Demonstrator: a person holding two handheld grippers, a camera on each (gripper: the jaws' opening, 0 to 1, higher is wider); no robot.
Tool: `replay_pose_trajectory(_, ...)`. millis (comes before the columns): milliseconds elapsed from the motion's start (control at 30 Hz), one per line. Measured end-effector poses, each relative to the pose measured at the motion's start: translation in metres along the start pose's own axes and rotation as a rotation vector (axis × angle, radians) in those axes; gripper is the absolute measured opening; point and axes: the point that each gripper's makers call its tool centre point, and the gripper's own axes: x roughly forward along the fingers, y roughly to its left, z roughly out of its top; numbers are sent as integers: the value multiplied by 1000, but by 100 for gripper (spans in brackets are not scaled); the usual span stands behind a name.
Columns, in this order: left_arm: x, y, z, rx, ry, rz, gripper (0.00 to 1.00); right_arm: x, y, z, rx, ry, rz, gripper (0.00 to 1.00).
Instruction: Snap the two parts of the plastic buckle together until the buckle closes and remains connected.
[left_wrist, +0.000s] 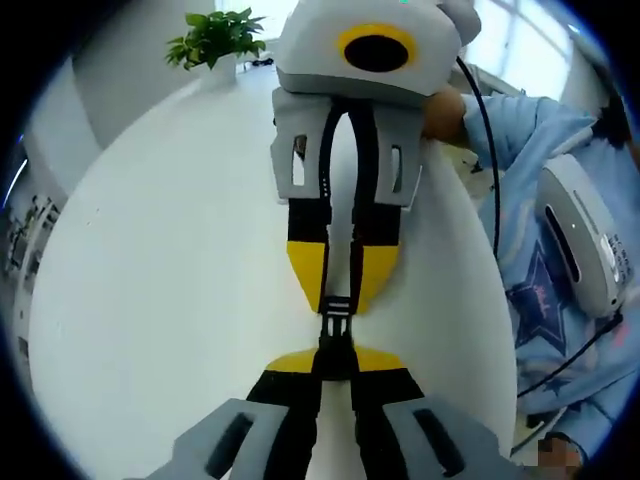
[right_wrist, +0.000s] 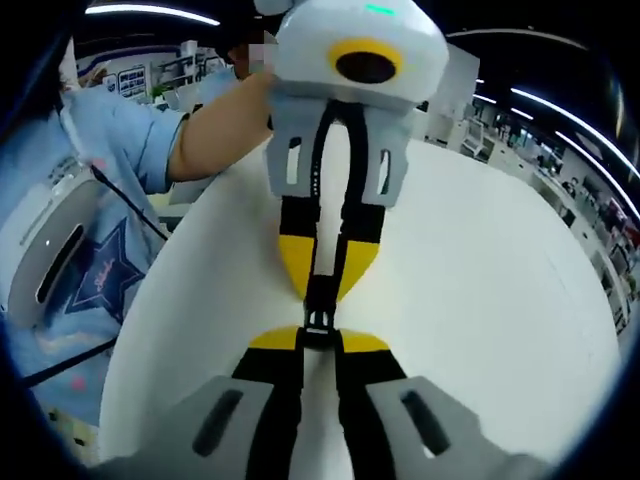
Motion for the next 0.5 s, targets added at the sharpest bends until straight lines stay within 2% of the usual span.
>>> replay_pose_trajectory(133,0,-1,0,10,-34,-8,10,2,-1,1,-5,14,52,12)
replay_pose_trajectory(233,0,-2,-1,36,-70,-11,11,2,0,2,-13,15,59,12)
replay_pose_trajectory(333,-1,2,3,120,-131,12,15,3,0,3,-24,-24,62,12)
replay_pose_trajectory(500,0,-4,-1,102,-160,-13,21,4,0,3,9,-61,62,13)
